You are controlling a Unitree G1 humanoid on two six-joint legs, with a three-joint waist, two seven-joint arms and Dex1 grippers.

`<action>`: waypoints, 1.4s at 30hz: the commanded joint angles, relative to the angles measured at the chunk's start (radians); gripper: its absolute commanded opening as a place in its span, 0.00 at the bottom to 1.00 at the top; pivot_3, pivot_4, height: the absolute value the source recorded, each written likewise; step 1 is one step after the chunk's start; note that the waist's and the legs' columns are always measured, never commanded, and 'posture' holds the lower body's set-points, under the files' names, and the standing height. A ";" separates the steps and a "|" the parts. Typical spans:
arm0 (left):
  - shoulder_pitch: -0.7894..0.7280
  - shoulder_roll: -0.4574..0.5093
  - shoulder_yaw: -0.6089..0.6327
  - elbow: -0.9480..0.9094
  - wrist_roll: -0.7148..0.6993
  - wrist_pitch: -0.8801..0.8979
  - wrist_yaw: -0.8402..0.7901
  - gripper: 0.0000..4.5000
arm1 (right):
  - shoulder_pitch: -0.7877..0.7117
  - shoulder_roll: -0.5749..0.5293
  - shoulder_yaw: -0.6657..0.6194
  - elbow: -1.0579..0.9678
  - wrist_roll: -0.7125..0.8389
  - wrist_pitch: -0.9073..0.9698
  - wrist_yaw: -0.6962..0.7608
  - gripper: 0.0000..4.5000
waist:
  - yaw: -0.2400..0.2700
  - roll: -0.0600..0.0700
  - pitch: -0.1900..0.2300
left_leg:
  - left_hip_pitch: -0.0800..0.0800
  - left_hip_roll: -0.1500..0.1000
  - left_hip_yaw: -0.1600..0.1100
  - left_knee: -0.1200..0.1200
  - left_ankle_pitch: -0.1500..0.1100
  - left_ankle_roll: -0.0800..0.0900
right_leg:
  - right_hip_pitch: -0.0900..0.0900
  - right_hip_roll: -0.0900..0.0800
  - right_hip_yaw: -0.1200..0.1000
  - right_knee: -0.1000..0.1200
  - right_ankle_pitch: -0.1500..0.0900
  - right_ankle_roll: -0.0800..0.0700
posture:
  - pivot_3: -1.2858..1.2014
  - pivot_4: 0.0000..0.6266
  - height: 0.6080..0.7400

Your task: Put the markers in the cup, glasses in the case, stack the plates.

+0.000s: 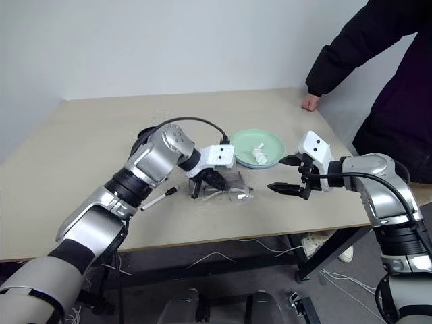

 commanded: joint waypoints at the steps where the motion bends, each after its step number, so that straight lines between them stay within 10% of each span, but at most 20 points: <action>1: -0.110 -0.035 0.077 0.177 0.011 -0.056 0.142 0.01 | -0.033 -0.002 -0.019 -0.020 0.009 -0.014 -0.002 1.00 | 0.000 0.000 0.000 | 0.000 0.000 0.000 0.000 0.000 0.000 | 0.000 0.000 0.000 0.000 0.000 0.000 | 0.52 0.00 1.00; 18: -0.102 -0.172 0.104 0.586 0.118 -0.223 0.510 0.01 | -0.025 0.000 -0.026 -0.034 0.014 -0.006 -0.014 1.00 | 0.000 -0.001 0.001 | -0.001 -0.001 0.000 -0.001 0.000 0.000 | 0.000 0.000 0.000 0.001 0.000 0.000 | 0.52 0.00 1.00; 36: -0.037 -0.110 0.054 0.428 0.177 -0.167 0.277 0.01 | -0.030 0.008 -0.020 -0.027 0.012 -0.013 -0.018 1.00 | -0.001 -0.001 0.001 | -0.001 0.000 0.000 -0.001 0.000 0.000 | 0.000 0.000 0.000 0.001 0.000 0.000 | 0.52 0.00 1.00; 42: -0.041 -0.097 0.063 0.387 0.175 -0.146 0.240 0.36 | -0.036 0.009 -0.017 -0.020 0.009 -0.017 -0.014 1.00 | -0.001 -0.001 0.001 | -0.001 0.000 0.000 -0.001 0.000 0.000 | 0.000 0.000 0.000 0.001 0.000 0.000 | 0.52 0.00 1.00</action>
